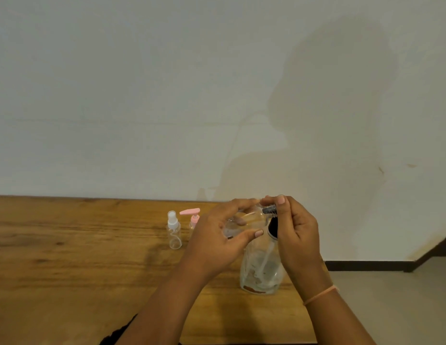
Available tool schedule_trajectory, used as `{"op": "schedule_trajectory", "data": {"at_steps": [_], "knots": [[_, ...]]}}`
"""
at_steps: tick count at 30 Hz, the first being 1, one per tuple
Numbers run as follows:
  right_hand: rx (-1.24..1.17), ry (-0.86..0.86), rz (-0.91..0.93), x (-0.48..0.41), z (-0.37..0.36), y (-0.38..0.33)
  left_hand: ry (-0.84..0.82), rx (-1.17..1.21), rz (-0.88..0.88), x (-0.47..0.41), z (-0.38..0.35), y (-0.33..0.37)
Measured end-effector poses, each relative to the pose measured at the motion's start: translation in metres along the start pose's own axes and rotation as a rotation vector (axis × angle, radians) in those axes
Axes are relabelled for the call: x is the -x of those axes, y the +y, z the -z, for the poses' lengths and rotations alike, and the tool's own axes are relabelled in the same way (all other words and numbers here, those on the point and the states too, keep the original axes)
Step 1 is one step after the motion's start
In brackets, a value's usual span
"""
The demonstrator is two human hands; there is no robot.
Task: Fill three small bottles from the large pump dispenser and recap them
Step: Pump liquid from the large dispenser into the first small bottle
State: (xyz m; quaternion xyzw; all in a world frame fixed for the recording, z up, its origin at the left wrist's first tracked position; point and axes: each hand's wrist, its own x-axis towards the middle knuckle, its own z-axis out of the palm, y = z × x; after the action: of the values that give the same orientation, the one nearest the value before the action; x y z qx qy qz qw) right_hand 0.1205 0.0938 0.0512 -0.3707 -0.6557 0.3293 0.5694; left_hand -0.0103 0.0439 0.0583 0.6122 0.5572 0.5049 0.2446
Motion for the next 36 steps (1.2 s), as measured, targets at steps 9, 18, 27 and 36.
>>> {"op": "schedule_trajectory", "data": {"at_steps": [9,18,27,36], "knots": [[-0.049,0.028,0.014,0.002,-0.001,-0.003,0.014,0.042,-0.010,0.001,-0.002,-0.001],[0.044,0.037,0.028,0.001,-0.002,-0.004,-0.005,-0.015,-0.011,0.000,0.000,-0.005],[0.027,0.090,0.058,0.008,-0.005,-0.002,0.004,0.017,-0.008,0.004,-0.001,-0.005],[0.075,0.094,0.042,0.006,-0.006,-0.002,0.012,-0.006,-0.014,0.004,0.000,-0.004]]}}
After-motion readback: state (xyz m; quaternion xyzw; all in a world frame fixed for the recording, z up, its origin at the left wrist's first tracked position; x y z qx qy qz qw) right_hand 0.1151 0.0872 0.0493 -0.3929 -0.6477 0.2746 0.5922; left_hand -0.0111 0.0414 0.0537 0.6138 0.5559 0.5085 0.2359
